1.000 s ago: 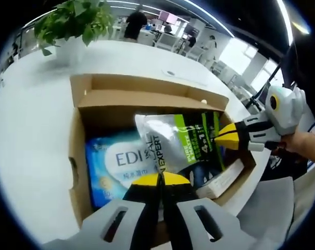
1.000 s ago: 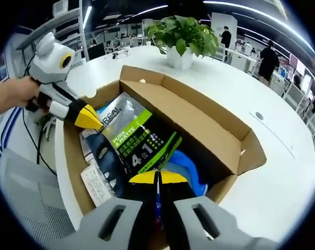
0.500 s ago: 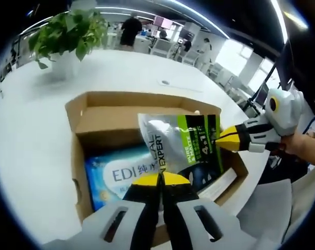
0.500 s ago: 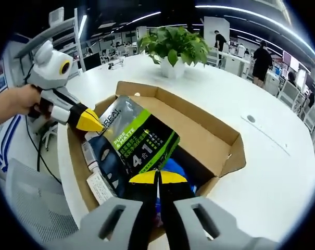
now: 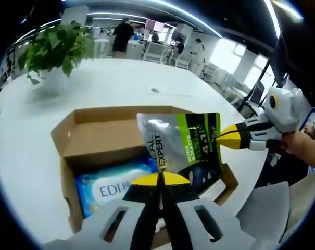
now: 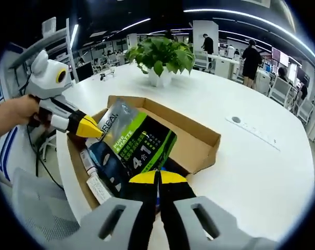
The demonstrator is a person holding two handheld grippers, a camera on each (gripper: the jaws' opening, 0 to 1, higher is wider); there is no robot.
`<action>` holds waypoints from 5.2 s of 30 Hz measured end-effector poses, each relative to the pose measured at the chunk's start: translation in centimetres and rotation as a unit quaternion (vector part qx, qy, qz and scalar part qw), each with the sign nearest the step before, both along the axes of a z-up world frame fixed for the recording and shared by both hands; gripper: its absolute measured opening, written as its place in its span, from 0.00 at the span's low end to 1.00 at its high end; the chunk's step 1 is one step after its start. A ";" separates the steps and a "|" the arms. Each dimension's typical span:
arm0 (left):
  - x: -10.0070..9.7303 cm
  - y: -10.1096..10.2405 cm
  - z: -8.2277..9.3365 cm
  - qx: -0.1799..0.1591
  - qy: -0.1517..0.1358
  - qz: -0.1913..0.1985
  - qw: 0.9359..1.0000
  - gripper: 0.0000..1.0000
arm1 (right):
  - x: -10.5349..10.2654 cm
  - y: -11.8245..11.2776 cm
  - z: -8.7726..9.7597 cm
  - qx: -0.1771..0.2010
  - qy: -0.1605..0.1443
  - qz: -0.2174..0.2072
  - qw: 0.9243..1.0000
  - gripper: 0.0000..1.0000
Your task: Operate the shoe box by opening the lid, removing the specified soft item, and placing it in the target area until the item is outside and the box remains undamaged.
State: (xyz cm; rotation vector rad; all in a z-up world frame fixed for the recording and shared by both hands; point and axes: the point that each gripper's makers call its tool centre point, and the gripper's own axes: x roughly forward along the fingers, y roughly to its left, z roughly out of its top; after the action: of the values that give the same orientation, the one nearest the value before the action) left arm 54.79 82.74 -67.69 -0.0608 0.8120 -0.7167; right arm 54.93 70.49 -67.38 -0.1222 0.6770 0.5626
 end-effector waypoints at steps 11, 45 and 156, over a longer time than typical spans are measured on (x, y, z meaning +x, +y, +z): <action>-0.2 -3.2 1.5 -0.009 -0.019 -0.021 1.000 0.00 | -0.5 -3.4 1.4 0.000 -0.007 -0.029 1.000 0.00; -1.2 -13.5 3.0 -0.024 -0.043 -0.092 0.995 0.00 | -2.4 -13.8 2.8 -0.016 -0.002 -0.105 0.994 0.00; 1.1 -22.3 -11.6 0.322 -0.132 -0.388 0.853 0.00 | 2.1 -22.0 -11.5 -0.026 0.064 -0.151 0.986 0.00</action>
State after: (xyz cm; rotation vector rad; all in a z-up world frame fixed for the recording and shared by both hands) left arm 55.93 60.40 -79.27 1.0101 0.7637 -1.1371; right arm 57.01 48.51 -78.86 -0.0308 0.8178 0.2636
